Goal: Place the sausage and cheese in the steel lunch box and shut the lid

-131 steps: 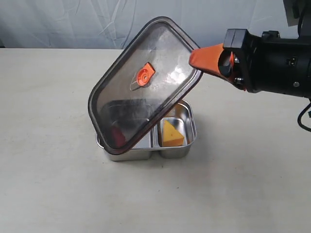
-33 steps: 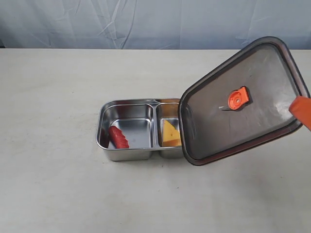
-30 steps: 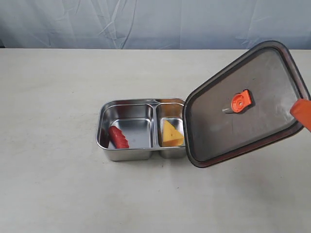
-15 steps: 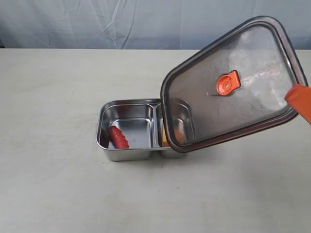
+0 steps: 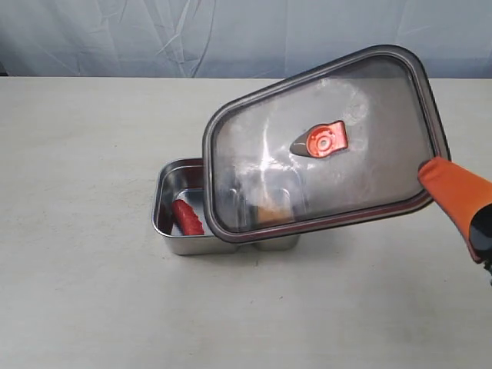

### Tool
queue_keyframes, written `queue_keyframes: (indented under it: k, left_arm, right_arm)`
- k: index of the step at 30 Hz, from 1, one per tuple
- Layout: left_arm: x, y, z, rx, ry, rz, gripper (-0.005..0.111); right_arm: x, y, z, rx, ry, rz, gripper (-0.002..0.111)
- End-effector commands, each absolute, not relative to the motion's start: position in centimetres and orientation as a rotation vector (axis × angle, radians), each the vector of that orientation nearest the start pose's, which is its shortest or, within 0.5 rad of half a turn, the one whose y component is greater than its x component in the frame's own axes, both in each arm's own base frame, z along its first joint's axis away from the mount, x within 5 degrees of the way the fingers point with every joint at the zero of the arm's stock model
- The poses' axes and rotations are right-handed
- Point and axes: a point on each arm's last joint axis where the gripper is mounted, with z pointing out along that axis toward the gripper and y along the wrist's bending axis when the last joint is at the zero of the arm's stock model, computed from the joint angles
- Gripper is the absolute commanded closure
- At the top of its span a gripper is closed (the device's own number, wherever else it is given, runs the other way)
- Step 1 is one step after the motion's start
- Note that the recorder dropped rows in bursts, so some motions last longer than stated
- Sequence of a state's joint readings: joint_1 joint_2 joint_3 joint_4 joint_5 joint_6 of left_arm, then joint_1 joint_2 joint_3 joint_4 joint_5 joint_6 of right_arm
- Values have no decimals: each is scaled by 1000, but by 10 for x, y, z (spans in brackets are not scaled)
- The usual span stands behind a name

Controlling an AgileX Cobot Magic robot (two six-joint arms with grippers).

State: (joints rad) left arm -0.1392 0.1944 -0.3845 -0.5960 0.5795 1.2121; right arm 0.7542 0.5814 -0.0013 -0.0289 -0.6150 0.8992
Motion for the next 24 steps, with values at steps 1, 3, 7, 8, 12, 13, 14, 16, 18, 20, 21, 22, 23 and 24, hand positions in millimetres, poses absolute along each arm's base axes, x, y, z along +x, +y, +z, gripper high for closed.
queue_keyframes:
  k: [1,3,7,8,12,13,14,16,18,20,21,22,23,24]
  left_arm:
    - [44,-35,288,905,1513,104,43]
    - [44,-35,288,905,1513,104,43]
    - [44,-35,288,905,1513,104,43]
    - [44,-35,288,905,1513,104,43]
    - [44,-35,288,905,1513,104,43]
    - [44,-35,288,905,1513,104,43]
    - [44,-35,288,905,1513,104,43]
    - [44,-35,288,905,1513,104,43]
    - [44,-35,288,905,1513,104,43]
    - [44,-35,288,905,1513,104,43]
    - [44,-35,288,905,1513,104,43]
    - [44,-35,288,905,1513,104,43]
    - [44,-35,288,905,1513,104,43]
    - [44,-35,288,905,1513,104,43]
  right_arm:
    - [82,80,229,81,1486,1392,109]
    - [87,85,223,98,1544,1371,109]
    - [101,101,221,77,1625,1351,109]
    - [106,106,221,74,1626,1355,109]
    - [124,123,218,125,1638,1398,109]
    - [129,128,214,141,1656,1405,109]
    - [133,132,211,149,1655,1427,109]
    - [139,141,208,148,1621,1484,109]
    - [146,149,191,179,1709,1470,109]
    - [153,154,180,211,1763,1453,109]
    - [154,155,174,218,1796,1436,109]
    - [155,156,167,226,1826,1419,109]
    - [156,157,161,237,1853,1405,109]
    - [157,158,157,246,1874,1399,109]
